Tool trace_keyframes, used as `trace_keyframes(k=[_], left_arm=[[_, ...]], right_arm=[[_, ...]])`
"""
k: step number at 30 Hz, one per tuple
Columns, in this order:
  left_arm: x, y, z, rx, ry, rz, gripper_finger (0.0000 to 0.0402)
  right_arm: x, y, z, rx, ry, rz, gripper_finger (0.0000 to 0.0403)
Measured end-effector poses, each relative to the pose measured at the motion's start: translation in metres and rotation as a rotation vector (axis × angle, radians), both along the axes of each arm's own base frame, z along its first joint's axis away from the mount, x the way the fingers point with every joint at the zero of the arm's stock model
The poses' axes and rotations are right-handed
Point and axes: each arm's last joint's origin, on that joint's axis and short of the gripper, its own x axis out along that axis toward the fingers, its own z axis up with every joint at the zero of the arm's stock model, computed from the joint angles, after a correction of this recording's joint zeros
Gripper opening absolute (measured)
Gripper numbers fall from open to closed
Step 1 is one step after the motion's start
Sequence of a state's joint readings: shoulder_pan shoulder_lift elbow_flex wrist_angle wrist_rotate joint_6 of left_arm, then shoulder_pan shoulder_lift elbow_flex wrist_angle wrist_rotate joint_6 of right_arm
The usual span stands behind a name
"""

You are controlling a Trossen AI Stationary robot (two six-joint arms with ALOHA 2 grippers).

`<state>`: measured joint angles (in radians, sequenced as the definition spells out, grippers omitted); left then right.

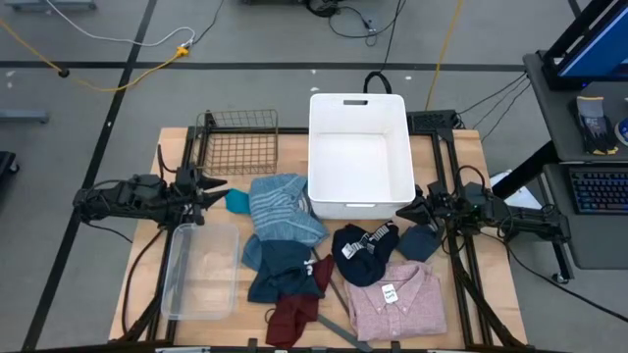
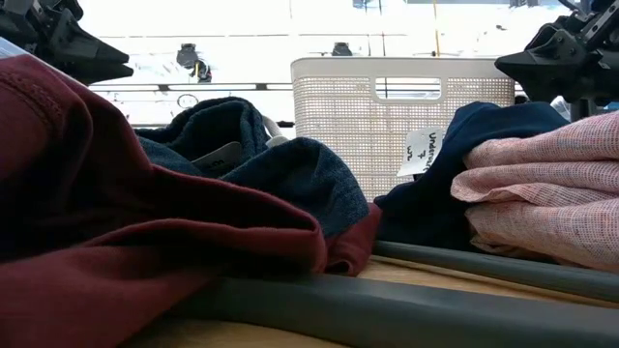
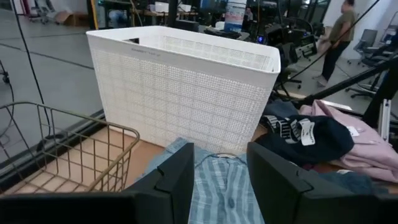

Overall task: Pick & Place Cloths
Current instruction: Put the pink shirt into the white bin

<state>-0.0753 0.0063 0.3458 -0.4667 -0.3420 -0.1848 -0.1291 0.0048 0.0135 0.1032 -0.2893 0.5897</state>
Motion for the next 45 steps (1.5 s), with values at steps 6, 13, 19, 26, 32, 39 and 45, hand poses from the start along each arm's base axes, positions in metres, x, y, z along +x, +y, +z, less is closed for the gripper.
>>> trace_keyframes(k=[6,13,19,26,32,39,45], left_arm=[[0.0,0.0,0.003,-0.06,-0.047,0.006,0.0147],[0.001,0.0,0.015,-0.122,-0.185,0.005,0.0147],[0.0,0.0,0.024,-0.075,-0.269,0.0,0.0147],[-0.001,0.0,0.029,-0.067,-0.312,-0.001,0.0147],[0.0,0.0,0.023,-0.047,-0.247,0.0,0.0147],[0.0,0.0,0.022,-0.048,-0.235,0.0,0.0147],[0.0,0.0,0.022,-0.096,-0.249,0.001,0.0147]], right_arm=[[0.0,0.0,0.0,0.001,0.0,0.0,0.0004],[0.0,-0.001,0.0,0.007,0.002,-0.024,0.0004],[0.0,-0.001,0.0,0.006,0.002,-0.024,0.0004],[0.0,-0.001,0.0,0.1,0.017,-0.015,0.0004],[0.0,-0.001,0.0,0.122,0.02,-0.012,0.0004],[-0.003,0.001,0.016,0.081,-0.144,0.025,0.0004],[-0.005,0.005,0.026,0.089,-0.136,0.15,0.0001]])
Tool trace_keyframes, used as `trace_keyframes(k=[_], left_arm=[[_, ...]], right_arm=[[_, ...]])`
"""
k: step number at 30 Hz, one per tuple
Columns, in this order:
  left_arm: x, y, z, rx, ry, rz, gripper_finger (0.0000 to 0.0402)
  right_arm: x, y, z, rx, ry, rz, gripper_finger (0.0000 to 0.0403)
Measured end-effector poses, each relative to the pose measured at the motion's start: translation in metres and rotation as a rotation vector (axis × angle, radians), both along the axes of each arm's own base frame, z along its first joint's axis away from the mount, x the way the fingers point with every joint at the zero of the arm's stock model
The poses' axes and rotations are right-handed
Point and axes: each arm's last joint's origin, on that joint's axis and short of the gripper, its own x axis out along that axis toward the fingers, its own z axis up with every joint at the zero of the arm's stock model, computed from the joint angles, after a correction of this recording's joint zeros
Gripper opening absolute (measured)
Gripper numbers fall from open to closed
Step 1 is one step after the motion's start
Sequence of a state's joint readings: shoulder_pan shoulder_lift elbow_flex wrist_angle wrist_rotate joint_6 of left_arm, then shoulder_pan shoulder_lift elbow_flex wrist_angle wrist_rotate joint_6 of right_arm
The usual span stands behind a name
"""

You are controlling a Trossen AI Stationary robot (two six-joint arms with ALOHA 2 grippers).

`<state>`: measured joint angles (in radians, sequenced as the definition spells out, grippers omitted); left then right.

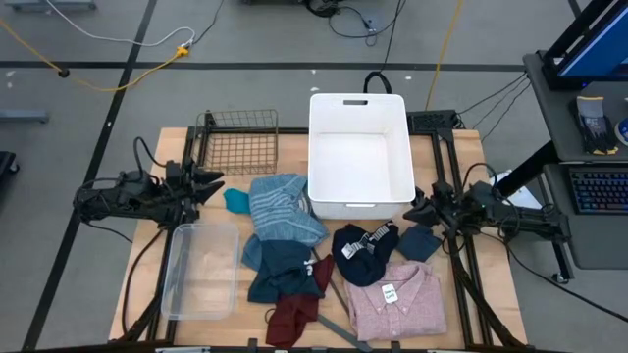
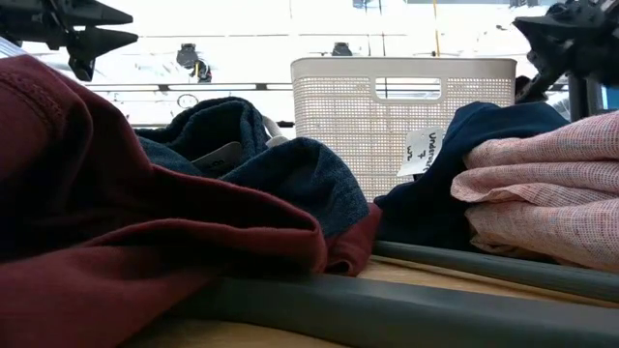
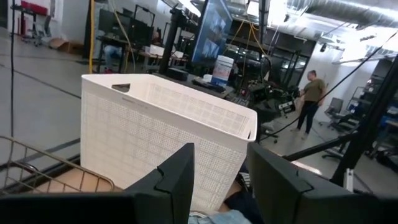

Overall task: Pick & Place Cloths
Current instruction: Put the pink shirt into the white bin

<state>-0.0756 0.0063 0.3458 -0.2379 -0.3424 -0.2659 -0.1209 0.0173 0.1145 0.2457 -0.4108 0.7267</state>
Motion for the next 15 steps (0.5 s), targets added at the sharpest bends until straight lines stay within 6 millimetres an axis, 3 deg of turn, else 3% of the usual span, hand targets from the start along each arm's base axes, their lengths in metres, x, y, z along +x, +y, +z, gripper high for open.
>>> trace_keyframes(k=[9,15], left_arm=[[0.0,0.0,0.0,-0.06,-0.017,-0.006,0.0147],[0.0,0.0,0.0,-0.082,-0.025,-0.008,0.0147]], right_arm=[[-0.006,0.013,0.073,-0.041,-0.095,0.181,0.0001],[0.012,0.025,0.118,-0.147,-0.041,0.314,0.0]])
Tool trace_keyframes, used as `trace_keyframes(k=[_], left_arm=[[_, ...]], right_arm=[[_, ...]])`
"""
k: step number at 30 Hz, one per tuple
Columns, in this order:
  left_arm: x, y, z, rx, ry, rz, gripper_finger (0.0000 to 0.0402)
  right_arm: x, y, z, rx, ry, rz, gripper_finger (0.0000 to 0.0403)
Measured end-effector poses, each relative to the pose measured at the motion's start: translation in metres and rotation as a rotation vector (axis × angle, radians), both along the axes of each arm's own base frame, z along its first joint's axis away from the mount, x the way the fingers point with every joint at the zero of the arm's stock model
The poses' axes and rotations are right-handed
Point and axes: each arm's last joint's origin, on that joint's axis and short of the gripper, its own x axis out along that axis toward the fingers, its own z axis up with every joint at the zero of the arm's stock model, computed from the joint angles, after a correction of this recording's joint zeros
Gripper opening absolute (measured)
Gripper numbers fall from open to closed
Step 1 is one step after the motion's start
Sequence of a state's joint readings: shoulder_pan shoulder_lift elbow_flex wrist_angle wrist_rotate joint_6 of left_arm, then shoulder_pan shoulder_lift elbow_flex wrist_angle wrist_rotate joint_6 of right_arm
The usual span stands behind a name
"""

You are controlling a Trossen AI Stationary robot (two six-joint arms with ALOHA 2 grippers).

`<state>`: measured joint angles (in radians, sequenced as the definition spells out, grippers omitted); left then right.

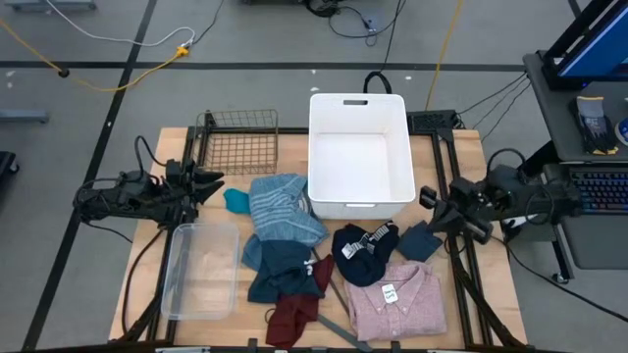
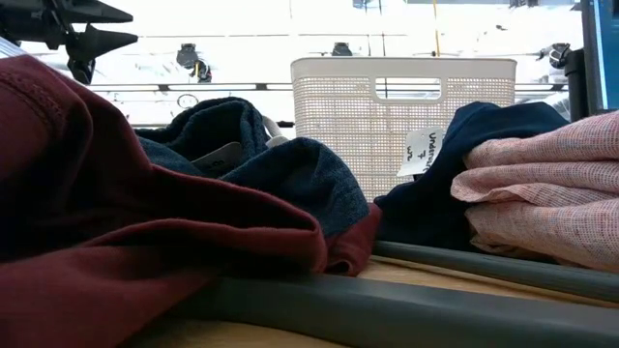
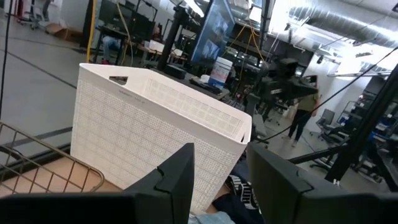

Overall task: Pick & Place Cloths
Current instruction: Put the pink shirt into the white bin

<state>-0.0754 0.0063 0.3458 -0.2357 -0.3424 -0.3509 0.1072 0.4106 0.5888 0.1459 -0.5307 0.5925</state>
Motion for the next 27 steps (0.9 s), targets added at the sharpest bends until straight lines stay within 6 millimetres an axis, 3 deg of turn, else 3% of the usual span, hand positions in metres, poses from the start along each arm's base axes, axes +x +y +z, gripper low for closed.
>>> trace_keyframes(k=[4,8,18,24,27], left_arm=[[0.0,0.0,0.0,-0.022,-0.006,-0.003,0.0147],[0.0,0.0,0.0,-0.032,-0.009,-0.003,0.0147],[0.0,0.0,-0.002,0.006,0.027,0.001,0.0147],[0.0,0.0,-0.008,0.04,0.093,0.002,0.0147],[0.001,0.0,-0.011,0.042,0.126,0.001,0.0147]], right_arm=[[0.017,0.013,0.023,-0.088,0.095,0.096,0.0],[0.032,0.028,0.031,-0.187,0.273,0.178,0.0],[0.048,0.074,0.036,-0.488,0.841,0.109,0.0],[0.057,0.108,0.032,-0.522,1.041,0.033,0.0],[0.062,0.126,0.021,-0.54,1.117,-0.003,0.0]])
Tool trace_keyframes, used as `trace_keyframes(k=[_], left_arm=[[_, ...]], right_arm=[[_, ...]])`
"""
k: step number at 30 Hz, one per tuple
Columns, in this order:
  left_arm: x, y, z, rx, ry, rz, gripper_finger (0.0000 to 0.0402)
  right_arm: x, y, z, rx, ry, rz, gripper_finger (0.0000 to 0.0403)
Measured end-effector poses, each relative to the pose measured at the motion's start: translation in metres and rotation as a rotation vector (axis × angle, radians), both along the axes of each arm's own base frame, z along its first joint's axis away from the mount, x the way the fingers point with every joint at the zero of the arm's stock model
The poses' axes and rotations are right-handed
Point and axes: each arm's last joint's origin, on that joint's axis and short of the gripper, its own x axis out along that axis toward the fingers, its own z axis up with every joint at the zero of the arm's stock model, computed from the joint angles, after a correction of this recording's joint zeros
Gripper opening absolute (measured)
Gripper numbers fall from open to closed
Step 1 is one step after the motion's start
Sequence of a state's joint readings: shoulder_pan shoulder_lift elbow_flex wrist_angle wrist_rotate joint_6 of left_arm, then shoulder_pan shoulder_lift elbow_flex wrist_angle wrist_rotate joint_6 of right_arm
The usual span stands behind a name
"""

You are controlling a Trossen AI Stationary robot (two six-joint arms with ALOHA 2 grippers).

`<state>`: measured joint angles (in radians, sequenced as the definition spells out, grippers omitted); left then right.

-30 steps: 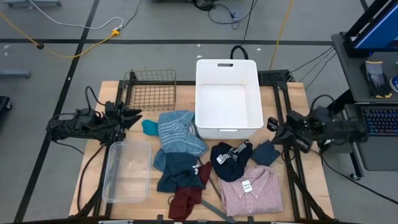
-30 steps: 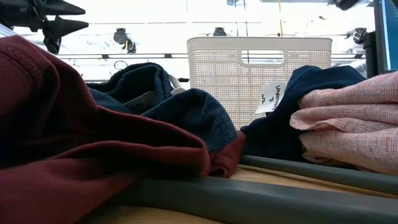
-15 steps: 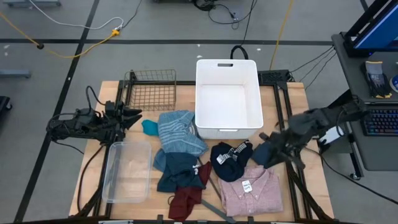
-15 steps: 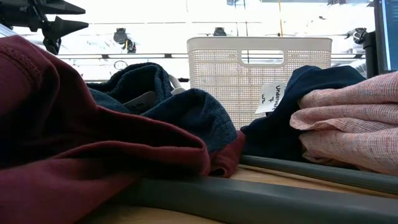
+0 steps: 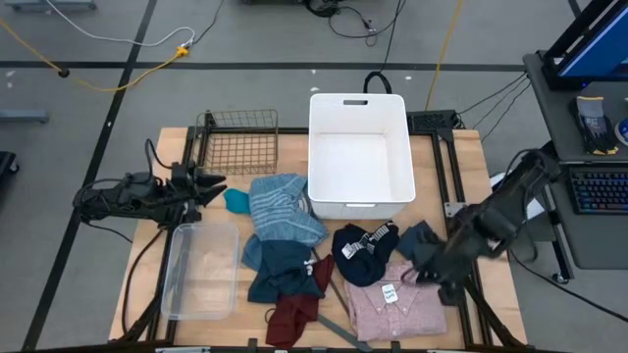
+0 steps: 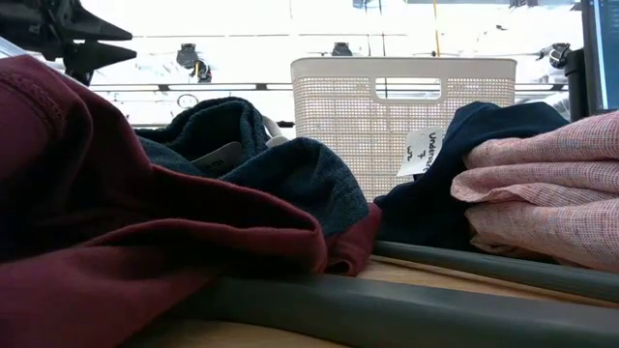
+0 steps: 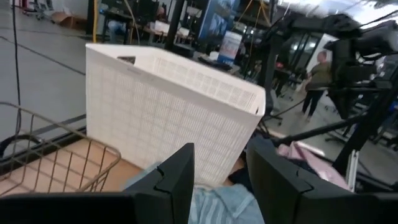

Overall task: Pick & Place Cloths
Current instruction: Put the pink shirt into the white bin

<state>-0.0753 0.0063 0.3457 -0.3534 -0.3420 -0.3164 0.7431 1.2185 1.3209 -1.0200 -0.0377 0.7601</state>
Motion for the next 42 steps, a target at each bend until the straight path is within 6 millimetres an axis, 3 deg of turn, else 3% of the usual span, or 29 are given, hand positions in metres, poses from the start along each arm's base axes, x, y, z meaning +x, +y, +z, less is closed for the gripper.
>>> trace_keyframes(k=[9,14,20,26,35,42], left_arm=[[0.0,0.0,-0.006,0.004,0.063,-0.001,0.0147],[0.0,0.0,-0.007,0.005,0.071,-0.001,0.0147],[0.0,0.0,-0.007,0.004,0.07,-0.002,0.0147],[0.0,0.0,-0.007,0.006,0.071,-0.002,0.0147],[0.0,0.0,-0.007,0.007,0.071,-0.002,0.0147],[0.0,0.0,-0.007,0.007,0.071,-0.002,0.0147]], right_arm=[[0.016,0.045,-0.047,-0.102,0.21,-0.084,0.0],[0.02,0.052,-0.058,-0.101,0.28,-0.084,0.0],[0.021,0.046,-0.06,-0.122,0.323,-0.143,0.0022],[0.02,0.045,-0.06,-0.135,0.336,-0.146,0.0084],[0.023,0.047,-0.06,-0.144,0.27,-0.033,0.0221],[0.021,0.046,-0.082,-0.168,0.265,0.026,0.0276]])
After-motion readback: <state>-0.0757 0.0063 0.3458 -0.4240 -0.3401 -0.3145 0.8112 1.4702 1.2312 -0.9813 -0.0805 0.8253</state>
